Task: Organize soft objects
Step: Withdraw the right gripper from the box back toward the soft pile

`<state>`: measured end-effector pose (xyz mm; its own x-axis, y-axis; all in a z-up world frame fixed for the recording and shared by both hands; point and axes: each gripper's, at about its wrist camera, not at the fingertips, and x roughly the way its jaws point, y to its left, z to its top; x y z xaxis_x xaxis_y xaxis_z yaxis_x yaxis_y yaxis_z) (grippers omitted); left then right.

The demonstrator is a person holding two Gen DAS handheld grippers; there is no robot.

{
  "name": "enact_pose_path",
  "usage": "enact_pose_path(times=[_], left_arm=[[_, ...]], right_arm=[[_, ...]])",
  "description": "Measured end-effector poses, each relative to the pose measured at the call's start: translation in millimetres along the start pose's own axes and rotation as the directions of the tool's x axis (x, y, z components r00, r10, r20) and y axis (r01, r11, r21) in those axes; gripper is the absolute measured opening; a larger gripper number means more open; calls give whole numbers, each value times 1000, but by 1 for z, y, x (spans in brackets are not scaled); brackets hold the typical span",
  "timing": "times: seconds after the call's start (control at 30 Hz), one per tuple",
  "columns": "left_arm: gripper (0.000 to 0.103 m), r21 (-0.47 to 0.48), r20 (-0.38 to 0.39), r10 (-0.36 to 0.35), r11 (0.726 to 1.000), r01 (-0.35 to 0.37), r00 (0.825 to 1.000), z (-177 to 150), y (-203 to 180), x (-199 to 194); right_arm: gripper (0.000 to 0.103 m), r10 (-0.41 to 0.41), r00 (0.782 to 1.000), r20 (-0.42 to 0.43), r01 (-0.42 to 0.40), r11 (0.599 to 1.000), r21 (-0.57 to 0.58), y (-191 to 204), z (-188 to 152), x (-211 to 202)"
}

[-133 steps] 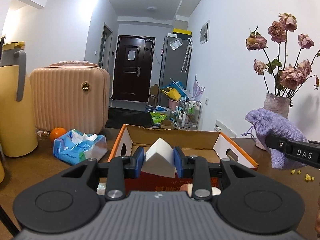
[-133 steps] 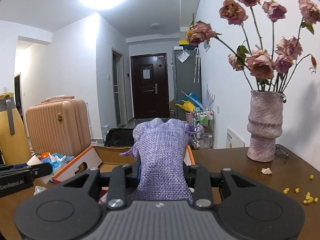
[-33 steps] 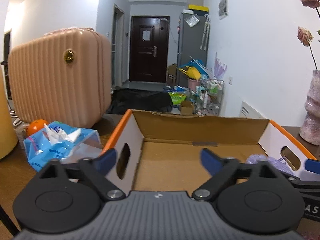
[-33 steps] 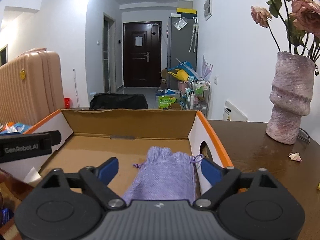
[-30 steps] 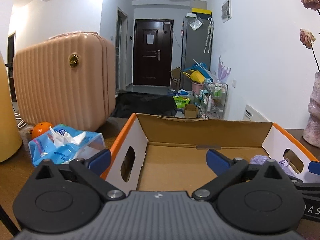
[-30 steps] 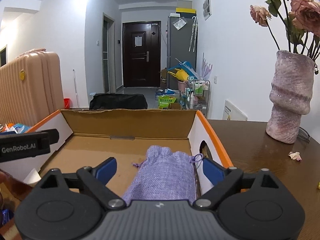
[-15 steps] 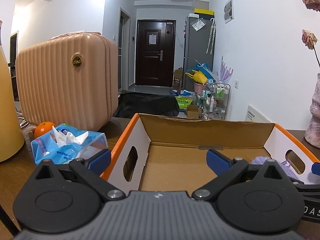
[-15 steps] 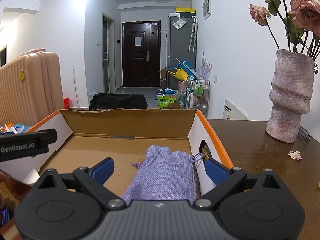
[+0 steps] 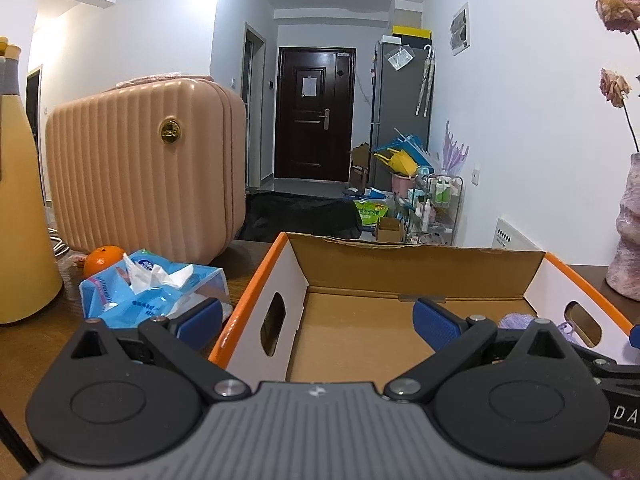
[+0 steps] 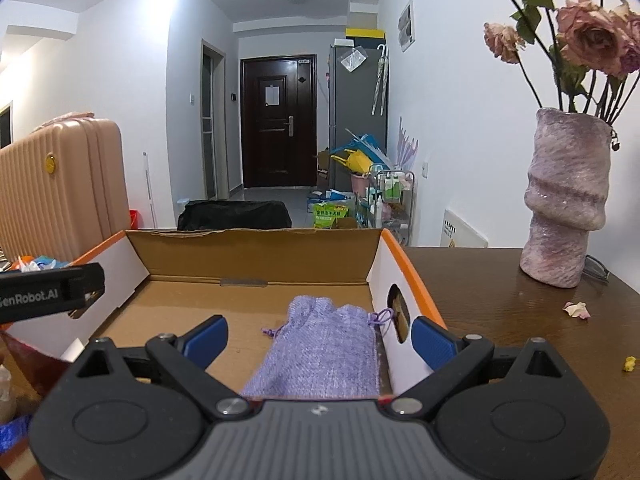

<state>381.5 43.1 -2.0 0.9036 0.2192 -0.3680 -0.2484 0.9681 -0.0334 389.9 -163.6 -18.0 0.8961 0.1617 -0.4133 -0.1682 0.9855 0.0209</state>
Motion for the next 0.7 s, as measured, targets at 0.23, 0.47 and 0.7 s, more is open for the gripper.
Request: enact_pose_path(times=[0.23, 0.47, 0.7], left_arm=[[103, -5, 18, 2, 1000, -2, 1000, -3, 7, -20], [103, -15, 43, 8, 1000, -7, 999, -4, 17, -40], [103, -12, 57, 7, 1000, -7, 998, -9, 26, -58]], right_arm=[[99, -5, 1000, 21, 5, 1000, 2, -5, -5, -20], [99, 7, 997, 74, -7, 1000, -1, -7, -10, -50], [99, 25, 995, 101, -23, 999, -26, -3, -18, -78]])
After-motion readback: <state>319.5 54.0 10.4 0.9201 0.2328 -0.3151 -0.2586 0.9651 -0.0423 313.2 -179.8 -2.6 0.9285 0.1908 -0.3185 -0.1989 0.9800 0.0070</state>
